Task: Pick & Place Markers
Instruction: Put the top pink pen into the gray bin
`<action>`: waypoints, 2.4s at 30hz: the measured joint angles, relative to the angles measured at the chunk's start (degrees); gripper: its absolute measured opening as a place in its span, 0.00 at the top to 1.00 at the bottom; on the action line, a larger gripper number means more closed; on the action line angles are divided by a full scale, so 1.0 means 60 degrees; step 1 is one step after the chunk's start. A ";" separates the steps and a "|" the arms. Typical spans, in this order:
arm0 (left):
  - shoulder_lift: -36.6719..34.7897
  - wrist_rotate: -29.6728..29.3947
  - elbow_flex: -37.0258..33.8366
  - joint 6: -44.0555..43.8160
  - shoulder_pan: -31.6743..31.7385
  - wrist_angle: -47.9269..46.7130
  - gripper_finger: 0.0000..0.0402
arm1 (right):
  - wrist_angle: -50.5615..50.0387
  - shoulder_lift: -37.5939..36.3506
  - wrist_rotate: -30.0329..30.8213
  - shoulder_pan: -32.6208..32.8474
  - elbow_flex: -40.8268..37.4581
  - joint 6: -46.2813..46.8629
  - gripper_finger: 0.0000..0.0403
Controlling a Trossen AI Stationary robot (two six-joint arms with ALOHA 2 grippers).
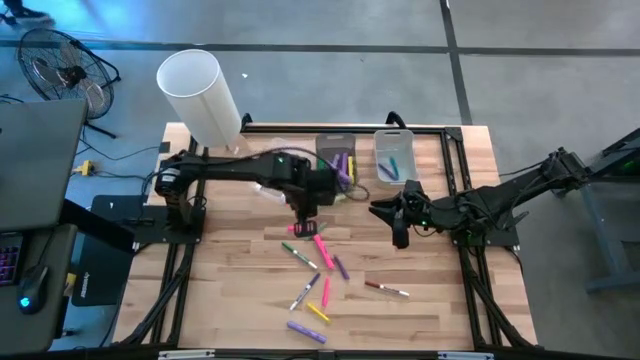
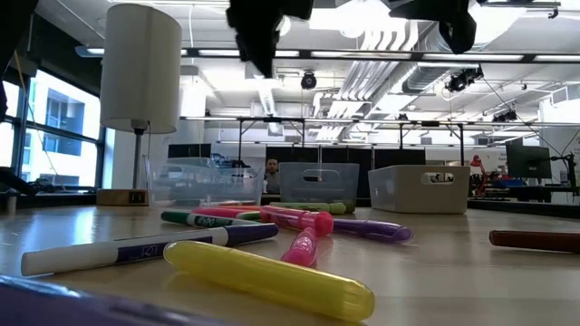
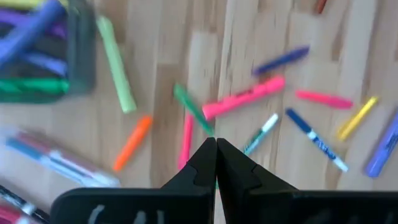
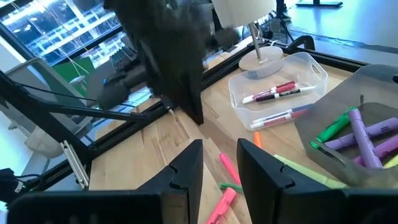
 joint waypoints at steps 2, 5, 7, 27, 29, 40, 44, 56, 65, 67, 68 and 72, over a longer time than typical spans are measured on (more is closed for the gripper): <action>0.0068 0.0024 -0.0375 -0.0083 -0.0095 -0.0360 0.99 | -0.0086 0.0001 0.0000 0.0000 0.0000 0.0000 0.78; 0.0035 0.0207 -0.1167 -0.0397 -0.0242 -0.0264 0.99 | -0.0408 0.0001 -0.0004 0.0000 0.0000 0.0004 0.78; 0.0040 0.0377 -0.1820 -0.0873 -0.0362 -0.0330 0.99 | -0.0598 0.0001 -0.0043 0.0021 0.0000 0.0002 0.78; -0.3439 -0.2098 -0.5629 -0.6915 -0.3509 -0.0371 0.99 | -0.1654 0.0001 -0.0123 0.0018 0.0000 0.0004 0.78; -0.3864 -0.2450 -0.5694 -0.7566 -0.3748 -0.0023 0.99 | -0.1682 0.0001 -0.0020 0.0018 0.0000 0.0004 0.78; -0.4322 -0.2967 -0.6379 -0.8055 -0.4399 0.0702 0.83 | -0.1681 0.0001 0.0025 0.0018 0.0000 -0.0004 0.78; -0.4291 -0.3139 -0.6784 -0.8060 -0.4315 0.0769 0.67 | -0.1674 0.0001 0.0026 0.0018 0.0000 -0.0004 0.78; -0.4212 -0.3102 -0.6924 -0.8525 -0.3206 0.3413 0.55 | -0.1756 0.0001 0.1168 0.0011 0.0000 -0.0387 0.78; -0.4034 -0.1347 -0.6892 -0.4971 -0.2368 0.8577 0.55 | -0.1791 0.0001 -0.1087 -0.0387 0.0027 -0.1052 0.79; -0.4034 -0.1266 -0.6903 -0.4525 -0.2322 0.8712 0.55 | -0.1752 -0.0002 -0.1550 -0.0467 0.0049 -0.0777 0.79; -0.4034 -0.1345 -0.6903 -0.4386 -0.2318 0.8710 0.55 | -0.1761 -0.0002 -0.1671 -0.0488 0.0051 -0.0591 0.79; -0.4034 -0.1533 -0.6906 -0.4228 -0.2322 0.8022 0.55 | -0.1748 -0.0002 -0.1752 -0.0427 0.0051 0.0106 0.80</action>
